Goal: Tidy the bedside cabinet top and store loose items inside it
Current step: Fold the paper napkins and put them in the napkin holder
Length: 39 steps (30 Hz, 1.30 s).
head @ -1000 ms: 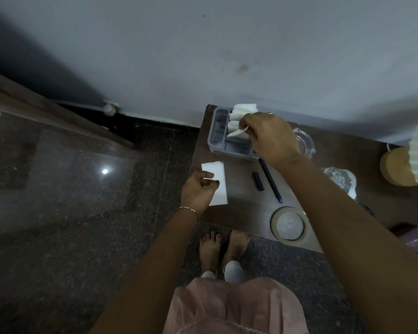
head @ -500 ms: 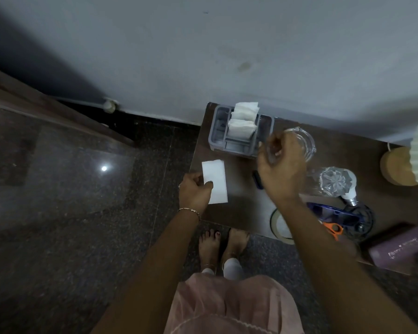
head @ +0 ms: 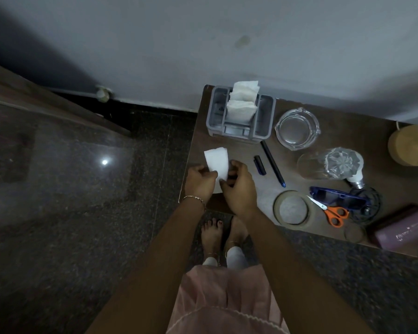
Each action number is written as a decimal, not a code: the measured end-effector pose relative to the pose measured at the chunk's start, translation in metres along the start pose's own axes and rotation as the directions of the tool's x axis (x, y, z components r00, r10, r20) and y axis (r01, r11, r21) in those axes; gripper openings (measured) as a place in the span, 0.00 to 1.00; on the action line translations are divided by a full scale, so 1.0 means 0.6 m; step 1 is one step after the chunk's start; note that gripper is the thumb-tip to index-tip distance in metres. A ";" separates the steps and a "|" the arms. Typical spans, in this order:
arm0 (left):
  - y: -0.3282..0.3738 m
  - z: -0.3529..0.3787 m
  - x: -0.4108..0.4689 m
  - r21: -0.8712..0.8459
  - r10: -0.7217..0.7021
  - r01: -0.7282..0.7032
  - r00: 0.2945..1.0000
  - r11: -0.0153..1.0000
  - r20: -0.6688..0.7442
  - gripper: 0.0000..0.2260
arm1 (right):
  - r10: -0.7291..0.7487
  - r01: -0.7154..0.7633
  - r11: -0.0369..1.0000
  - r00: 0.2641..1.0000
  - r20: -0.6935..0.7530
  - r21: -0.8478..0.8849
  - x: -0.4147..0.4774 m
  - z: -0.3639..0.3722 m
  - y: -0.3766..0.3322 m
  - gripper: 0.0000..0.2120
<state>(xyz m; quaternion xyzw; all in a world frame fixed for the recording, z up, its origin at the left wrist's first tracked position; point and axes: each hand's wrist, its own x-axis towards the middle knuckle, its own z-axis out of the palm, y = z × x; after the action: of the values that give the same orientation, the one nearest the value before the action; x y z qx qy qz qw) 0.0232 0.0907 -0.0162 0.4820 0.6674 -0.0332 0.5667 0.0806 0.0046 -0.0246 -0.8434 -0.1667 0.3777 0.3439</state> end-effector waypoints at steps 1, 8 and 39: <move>0.001 0.001 -0.001 -0.016 -0.015 0.015 1.000 1.000 0.003 0.20 | 0.024 -0.024 1.000 1.000 0.019 0.019 0.004 -0.001 -0.001 0.28; 0.003 -0.003 -0.012 -0.173 -0.065 0.088 0.989 0.981 0.132 0.04 | 0.177 -0.203 0.930 0.978 0.114 0.307 -0.002 -0.012 -0.014 0.20; 0.100 0.012 -0.084 -0.500 0.179 -0.129 0.982 0.856 0.053 0.11 | -0.614 0.577 0.621 0.779 0.128 -0.529 0.094 -0.239 -0.178 0.15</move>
<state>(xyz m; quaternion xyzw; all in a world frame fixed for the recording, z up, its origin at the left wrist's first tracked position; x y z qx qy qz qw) 0.0635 0.0879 0.0513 0.3707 0.5843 0.1606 0.7039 0.2237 0.0456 0.0899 -0.8131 -0.5246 0.1513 0.2020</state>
